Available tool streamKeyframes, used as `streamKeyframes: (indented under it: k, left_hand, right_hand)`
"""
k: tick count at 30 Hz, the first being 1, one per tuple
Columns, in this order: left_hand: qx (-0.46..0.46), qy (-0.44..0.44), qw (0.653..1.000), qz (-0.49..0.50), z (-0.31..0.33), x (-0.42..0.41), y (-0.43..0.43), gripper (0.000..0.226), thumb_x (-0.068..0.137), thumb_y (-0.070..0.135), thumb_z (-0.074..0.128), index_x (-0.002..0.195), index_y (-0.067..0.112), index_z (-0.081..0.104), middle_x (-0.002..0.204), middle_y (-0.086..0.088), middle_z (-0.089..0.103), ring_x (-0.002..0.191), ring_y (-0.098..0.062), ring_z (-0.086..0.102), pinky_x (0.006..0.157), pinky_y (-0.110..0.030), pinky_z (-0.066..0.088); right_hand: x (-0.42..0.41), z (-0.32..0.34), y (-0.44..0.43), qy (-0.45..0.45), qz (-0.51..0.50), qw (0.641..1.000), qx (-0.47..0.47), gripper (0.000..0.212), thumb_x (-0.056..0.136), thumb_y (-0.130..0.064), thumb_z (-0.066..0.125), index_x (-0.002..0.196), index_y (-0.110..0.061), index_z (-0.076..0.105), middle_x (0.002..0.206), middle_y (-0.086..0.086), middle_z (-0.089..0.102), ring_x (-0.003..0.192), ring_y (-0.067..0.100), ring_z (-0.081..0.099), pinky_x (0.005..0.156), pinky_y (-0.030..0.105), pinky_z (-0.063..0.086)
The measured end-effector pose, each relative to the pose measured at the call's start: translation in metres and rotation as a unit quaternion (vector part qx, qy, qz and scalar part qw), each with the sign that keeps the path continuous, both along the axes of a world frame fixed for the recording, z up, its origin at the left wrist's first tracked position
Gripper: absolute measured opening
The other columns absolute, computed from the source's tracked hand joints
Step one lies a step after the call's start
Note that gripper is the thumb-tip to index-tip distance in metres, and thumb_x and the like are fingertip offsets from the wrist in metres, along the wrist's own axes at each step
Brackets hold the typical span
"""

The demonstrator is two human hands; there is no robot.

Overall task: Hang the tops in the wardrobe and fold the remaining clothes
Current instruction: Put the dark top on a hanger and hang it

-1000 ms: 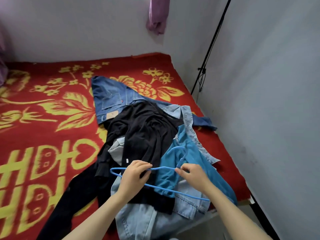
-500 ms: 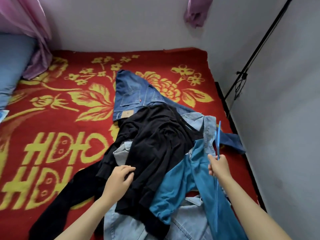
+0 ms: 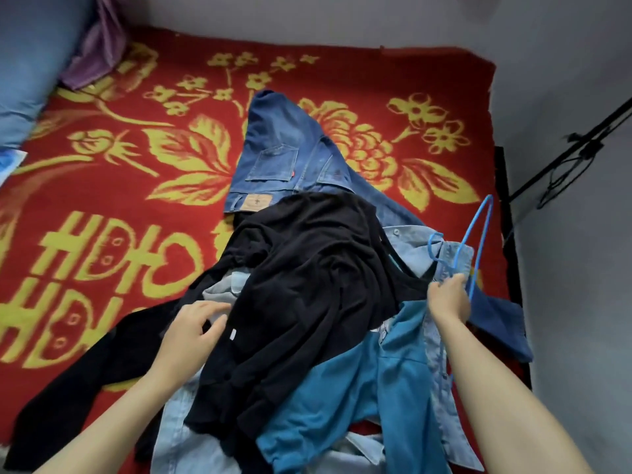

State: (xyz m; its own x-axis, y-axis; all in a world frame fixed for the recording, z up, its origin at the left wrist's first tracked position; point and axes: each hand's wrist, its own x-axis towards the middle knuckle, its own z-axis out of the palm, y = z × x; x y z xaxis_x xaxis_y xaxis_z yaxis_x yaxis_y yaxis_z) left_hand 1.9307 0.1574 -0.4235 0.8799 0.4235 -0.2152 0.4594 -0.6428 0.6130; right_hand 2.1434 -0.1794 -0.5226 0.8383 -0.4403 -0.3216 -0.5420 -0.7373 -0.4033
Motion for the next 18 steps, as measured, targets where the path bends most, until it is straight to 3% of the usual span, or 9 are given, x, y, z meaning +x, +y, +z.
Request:
streamKeyframes:
  k: [3,6,8,10,13,16,18]
  left_hand:
    - [-0.011,0.024,1.0,0.006,-0.012,0.0,-0.011,0.021,0.089,0.008,0.059,0.103,0.021,0.067,0.097,0.013,0.061,0.097,-0.01,0.05,0.081,-0.025,0.033]
    - [-0.029,0.039,0.998,0.027,-0.023,0.003,-0.015,0.019,0.089,0.009,0.06,0.101,0.02,0.068,0.095,0.015,0.06,0.098,-0.01,0.052,0.083,-0.027,0.038]
    - [-0.03,0.053,0.998,0.034,-0.03,0.006,-0.014,0.018,0.089,0.01,0.06,0.101,0.019,0.069,0.097,0.012,0.062,0.098,-0.011,0.052,0.082,-0.025,0.038]
    - [-0.024,0.058,0.997,0.035,-0.035,0.009,-0.015,0.018,0.089,0.009,0.06,0.101,0.018,0.07,0.098,0.01,0.064,0.098,-0.01,0.052,0.078,-0.02,0.035]
    - [-0.028,0.053,0.997,0.04,-0.038,0.012,-0.016,0.018,0.089,0.009,0.06,0.1,0.019,0.07,0.096,0.014,0.062,0.098,-0.008,0.052,0.079,-0.019,0.034]
    - [-0.039,0.053,0.997,0.049,-0.037,0.008,-0.015,0.017,0.089,0.01,0.06,0.097,0.022,0.069,0.095,0.017,0.062,0.096,-0.004,0.052,0.077,-0.012,0.036]
    - [-0.046,0.061,0.995,0.061,-0.036,0.002,-0.016,0.018,0.089,0.008,0.059,0.095,0.022,0.07,0.093,0.019,0.061,0.094,-0.005,0.052,0.075,-0.009,0.036]
  right_hand:
    - [0.018,-0.027,-0.003,0.074,0.088,0.993,-0.008,0.019,0.089,-0.006,0.043,0.108,-0.002,0.041,0.114,0.029,0.057,0.106,0.043,0.055,0.081,0.04,0.041]
    - [0.029,-0.054,0.005,0.116,0.165,0.978,0.051,0.008,0.089,-0.009,0.049,0.095,-0.006,0.043,0.114,0.027,0.056,0.106,0.04,0.053,0.083,0.038,0.039]
    - [0.034,-0.069,0.014,0.134,0.168,0.974,0.077,0.026,0.088,-0.013,0.054,0.11,-0.001,0.046,0.124,0.026,0.051,0.114,0.039,0.049,0.092,0.039,0.038]
    - [0.039,-0.079,0.018,0.16,0.14,0.974,0.073,0.049,0.088,-0.016,0.055,0.131,-0.001,0.038,0.138,0.023,0.039,0.125,0.039,0.039,0.103,0.043,0.034]
    - [0.044,-0.091,0.014,0.196,0.137,0.97,0.04,0.059,0.087,-0.012,0.05,0.141,-0.009,0.028,0.148,0.019,0.025,0.133,0.038,0.03,0.107,0.046,0.03]
    - [0.039,-0.099,0.012,0.201,0.174,0.963,0.036,0.053,0.086,-0.006,0.049,0.137,-0.007,0.037,0.136,0.022,0.044,0.122,0.039,0.044,0.1,0.043,0.039]
    - [0.029,-0.1,0.012,0.203,0.205,0.957,-0.009,0.043,0.09,-0.015,0.051,0.131,-0.005,0.047,0.131,0.023,0.05,0.12,0.039,0.047,0.097,0.041,0.041]
